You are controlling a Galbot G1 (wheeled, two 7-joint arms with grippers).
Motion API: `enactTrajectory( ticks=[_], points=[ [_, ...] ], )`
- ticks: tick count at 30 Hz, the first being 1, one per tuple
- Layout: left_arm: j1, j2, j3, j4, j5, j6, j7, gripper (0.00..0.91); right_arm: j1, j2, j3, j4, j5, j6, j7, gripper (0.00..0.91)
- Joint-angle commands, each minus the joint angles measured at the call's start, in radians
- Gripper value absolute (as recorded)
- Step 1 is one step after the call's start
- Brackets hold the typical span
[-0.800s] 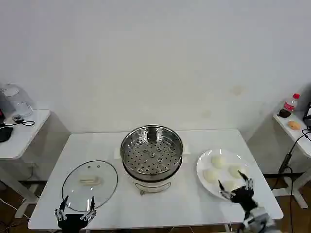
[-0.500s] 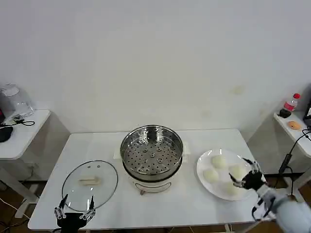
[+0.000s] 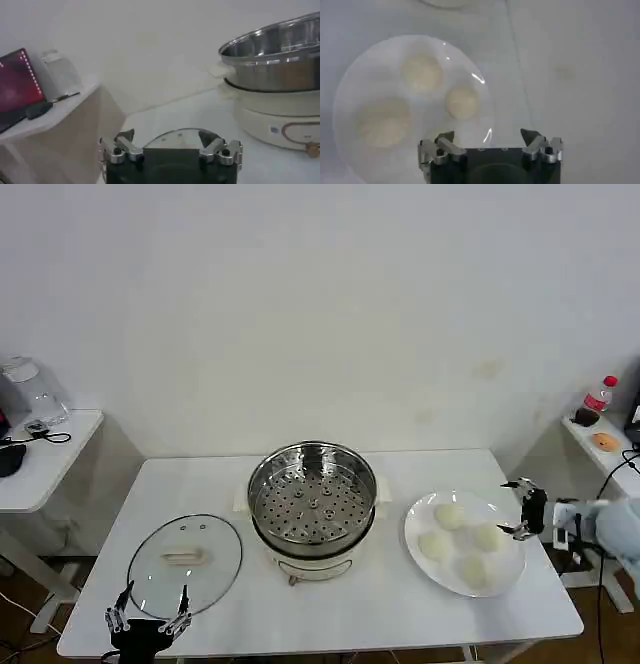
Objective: Take steamed baozi put them in steamer then cover it.
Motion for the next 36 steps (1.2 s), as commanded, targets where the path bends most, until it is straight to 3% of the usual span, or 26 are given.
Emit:
enactTrajectory(
  ticks=[1,9,16,30,36],
  points=[
    [-0.002,-0.005,-0.014,-0.005,0.009,0.003,0.005,0.907,0.466,0.059,-0.463,-0.256,-0.018,0.068,-0.152,0.907],
    [-0.004,-0.018,-0.029,-0.013,0.012,0.004,0.005,0.907,0.505,0.227,-0.553,-0.382,-0.039,0.082,-0.151,0.907],
    [-0.006,-0.022,-0.044,-0.014,0.011,0.004,0.006,0.907,0.504,0.302,-0.577,-0.449,-0.063,0.091,-0.132,0.907],
    [-0.005,-0.024,-0.054,-0.016,0.009,0.003,0.005,0.907,0.489,0.348,-0.574,-0.516,-0.113,0.086,-0.108,0.907],
    [-0.008,-0.023,-0.056,-0.012,0.007,0.004,0.004,0.907,0.487,0.365,-0.574,-0.530,-0.116,0.083,-0.106,0.806]
  ],
)
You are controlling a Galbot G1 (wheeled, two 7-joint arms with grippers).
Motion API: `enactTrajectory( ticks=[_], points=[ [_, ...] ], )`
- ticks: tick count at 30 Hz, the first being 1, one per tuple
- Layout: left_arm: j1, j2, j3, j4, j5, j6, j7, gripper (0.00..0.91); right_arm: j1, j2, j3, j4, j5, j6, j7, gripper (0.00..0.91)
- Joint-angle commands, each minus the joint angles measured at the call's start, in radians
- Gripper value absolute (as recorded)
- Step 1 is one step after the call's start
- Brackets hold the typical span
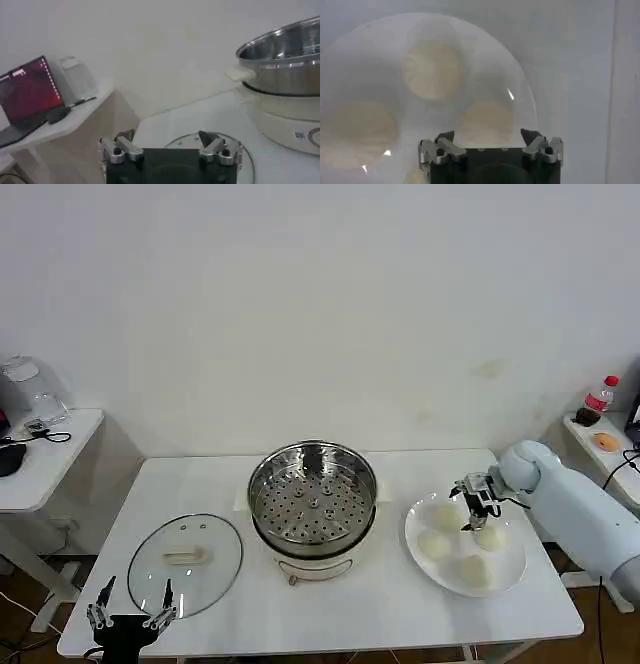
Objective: Take steamed baozi put them in steamer then cover it.
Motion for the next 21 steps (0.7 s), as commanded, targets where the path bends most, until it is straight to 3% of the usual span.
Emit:
enactTrajectory(
  ticks=[1,4,6,14,21],
  points=[
    [-0.002,0.001,-0.003,0.004,-0.002,0.001,-0.001,0.907,0.021,0.032,-0.024,-0.039,-0.014,0.001,-0.001,0.766],
    [-0.003,0.001,-0.003,0.003,-0.003,0.001,-0.002,0.907,0.020,0.033,-0.028,-0.040,-0.014,0.000,0.000,0.655],
    [-0.004,0.001,-0.002,0.002,-0.003,0.001,-0.002,0.907,0.019,0.033,-0.029,-0.038,-0.013,-0.002,0.001,0.635],
    [0.002,0.000,-0.002,-0.007,-0.005,0.003,-0.004,0.907,0.029,0.005,-0.032,-0.001,0.007,-0.001,-0.009,0.635],
    [0.002,0.002,-0.001,-0.007,-0.010,0.004,-0.005,0.907,0.123,-0.073,-0.105,0.110,0.089,0.000,-0.028,0.635]
  ],
)
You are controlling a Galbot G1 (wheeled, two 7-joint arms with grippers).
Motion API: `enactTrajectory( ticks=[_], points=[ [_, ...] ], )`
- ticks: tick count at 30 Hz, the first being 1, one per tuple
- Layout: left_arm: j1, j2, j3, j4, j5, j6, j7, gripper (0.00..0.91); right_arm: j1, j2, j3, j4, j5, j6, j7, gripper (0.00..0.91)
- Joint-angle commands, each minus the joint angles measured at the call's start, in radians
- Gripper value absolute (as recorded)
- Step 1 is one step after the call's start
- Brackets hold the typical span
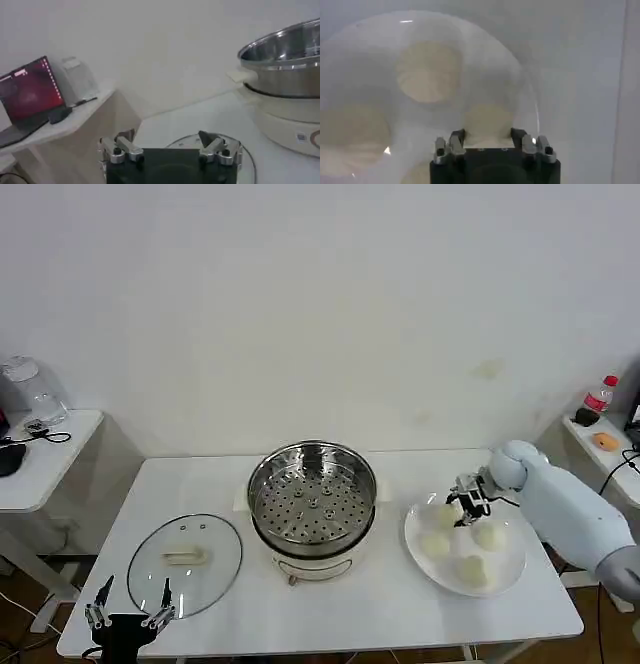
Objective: Take steamed baozi put them in steamer then cover it.
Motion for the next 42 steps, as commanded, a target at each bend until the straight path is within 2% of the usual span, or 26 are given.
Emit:
enactTrajectory(
  ticks=[1,6,10,17,19,21,22,23,24,31,39,42],
  points=[
    [0.000,0.004,0.001,0.001,-0.005,0.002,0.000,0.907,0.091,-0.056,-0.063,0.091,0.067,0.002,-0.011,0.635],
    [-0.004,0.011,0.005,0.005,-0.016,0.008,0.000,0.907,0.254,-0.095,-0.151,0.159,0.151,0.003,-0.018,0.635],
    [-0.010,0.019,0.012,0.008,-0.021,0.012,0.000,0.907,0.379,-0.080,-0.230,0.197,0.228,-0.006,-0.019,0.635],
    [-0.016,0.033,0.010,0.009,-0.027,0.016,0.001,0.907,0.570,0.022,-0.350,0.215,0.334,-0.017,-0.004,0.635],
    [-0.018,0.038,0.003,0.009,-0.033,0.017,0.001,0.907,0.628,0.081,-0.405,0.216,0.398,-0.026,0.018,0.635],
    [-0.018,0.046,-0.003,0.009,-0.038,0.020,0.001,0.907,0.656,0.103,-0.426,0.215,0.402,-0.023,0.026,0.635],
    [-0.018,0.052,-0.008,0.008,-0.046,0.022,0.002,0.907,0.672,0.157,-0.449,0.214,0.415,-0.022,0.038,0.635],
    [-0.019,0.056,-0.013,0.008,-0.051,0.025,0.002,0.907,0.674,0.157,-0.452,0.214,0.419,-0.021,0.040,0.635],
    [-0.019,0.059,-0.017,0.008,-0.056,0.028,0.002,0.907,0.679,0.204,-0.472,0.215,0.436,-0.020,0.045,0.635],
    [-0.021,0.068,-0.035,0.016,-0.066,0.032,0.005,0.907,0.678,0.369,-0.559,0.216,0.438,0.037,0.064,0.635],
    [-0.017,0.060,-0.047,0.018,-0.071,0.030,0.004,0.907,0.632,0.457,-0.633,0.178,0.364,0.130,0.082,0.635],
    [-0.016,0.058,-0.051,0.018,-0.071,0.030,0.004,0.907,0.596,0.466,-0.646,0.155,0.288,0.192,0.101,0.635]
  ],
)
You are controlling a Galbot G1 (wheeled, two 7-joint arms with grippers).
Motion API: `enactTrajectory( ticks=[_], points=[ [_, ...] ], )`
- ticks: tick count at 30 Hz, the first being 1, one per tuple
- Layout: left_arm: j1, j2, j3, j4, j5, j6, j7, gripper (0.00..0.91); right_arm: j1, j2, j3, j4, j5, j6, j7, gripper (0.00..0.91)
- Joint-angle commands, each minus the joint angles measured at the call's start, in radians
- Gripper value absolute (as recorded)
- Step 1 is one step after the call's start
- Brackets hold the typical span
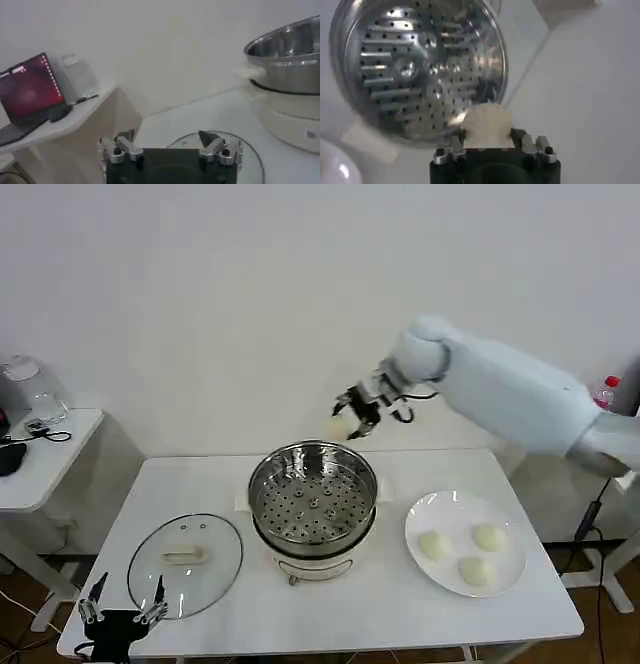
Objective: Take steamed baozi put them in steamer then cover it.
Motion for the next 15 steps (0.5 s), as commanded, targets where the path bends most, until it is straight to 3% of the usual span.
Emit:
enactTrajectory(
  ticks=[1,15],
  points=[
    [0.001,0.002,-0.010,0.001,-0.005,-0.001,-0.001,0.907,-0.019,0.121,-0.102,-0.039,-0.096,0.132,0.034,0.635],
    [-0.007,-0.004,-0.015,0.013,-0.004,-0.001,0.000,0.907,-0.112,0.179,-0.070,-0.221,-0.336,0.295,0.119,0.635]
  ],
)
